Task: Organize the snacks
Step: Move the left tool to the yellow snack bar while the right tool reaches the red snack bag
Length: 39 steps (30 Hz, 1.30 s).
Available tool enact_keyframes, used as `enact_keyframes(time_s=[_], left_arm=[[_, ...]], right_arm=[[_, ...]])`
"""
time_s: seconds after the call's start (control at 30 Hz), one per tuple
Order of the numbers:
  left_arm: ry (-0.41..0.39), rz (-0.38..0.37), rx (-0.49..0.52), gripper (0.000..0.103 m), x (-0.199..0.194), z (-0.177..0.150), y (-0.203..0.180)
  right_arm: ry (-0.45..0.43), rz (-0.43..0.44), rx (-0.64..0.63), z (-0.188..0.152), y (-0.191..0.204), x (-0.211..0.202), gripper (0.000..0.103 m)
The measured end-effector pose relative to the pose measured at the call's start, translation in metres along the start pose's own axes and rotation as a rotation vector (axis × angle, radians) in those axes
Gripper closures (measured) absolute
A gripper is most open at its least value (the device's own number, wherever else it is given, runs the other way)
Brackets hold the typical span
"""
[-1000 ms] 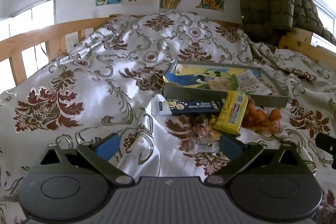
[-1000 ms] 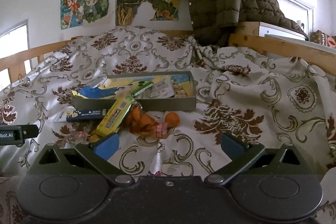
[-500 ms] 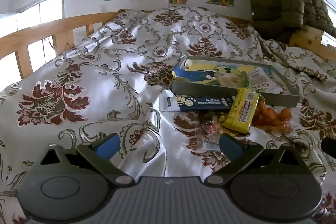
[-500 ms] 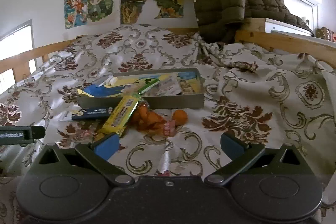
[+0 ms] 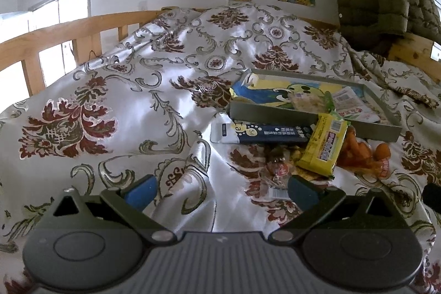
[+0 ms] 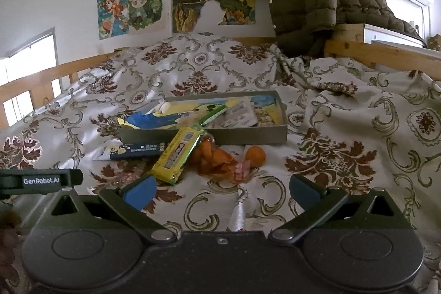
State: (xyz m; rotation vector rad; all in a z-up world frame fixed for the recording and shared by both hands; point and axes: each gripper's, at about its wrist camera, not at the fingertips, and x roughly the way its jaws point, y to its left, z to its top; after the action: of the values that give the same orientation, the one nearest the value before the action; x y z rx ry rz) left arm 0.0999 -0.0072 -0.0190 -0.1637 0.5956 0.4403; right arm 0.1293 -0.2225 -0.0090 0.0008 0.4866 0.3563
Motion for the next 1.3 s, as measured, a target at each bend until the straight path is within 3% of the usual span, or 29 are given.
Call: enact_keyframes(time_s=[0.93,1.3], left_arm=[[0.005,0.035,0.006,0.001,0.018,0.002,-0.018],[0.019,0.057,0.001,0.000,0.027,0.004,-0.023]], right_arm=[[-0.021,0.007,0.027,0.016,-0.015,0.022,0.001],[-0.036,0.025,-0.049,0.020,-0.010,0.030,0.001]])
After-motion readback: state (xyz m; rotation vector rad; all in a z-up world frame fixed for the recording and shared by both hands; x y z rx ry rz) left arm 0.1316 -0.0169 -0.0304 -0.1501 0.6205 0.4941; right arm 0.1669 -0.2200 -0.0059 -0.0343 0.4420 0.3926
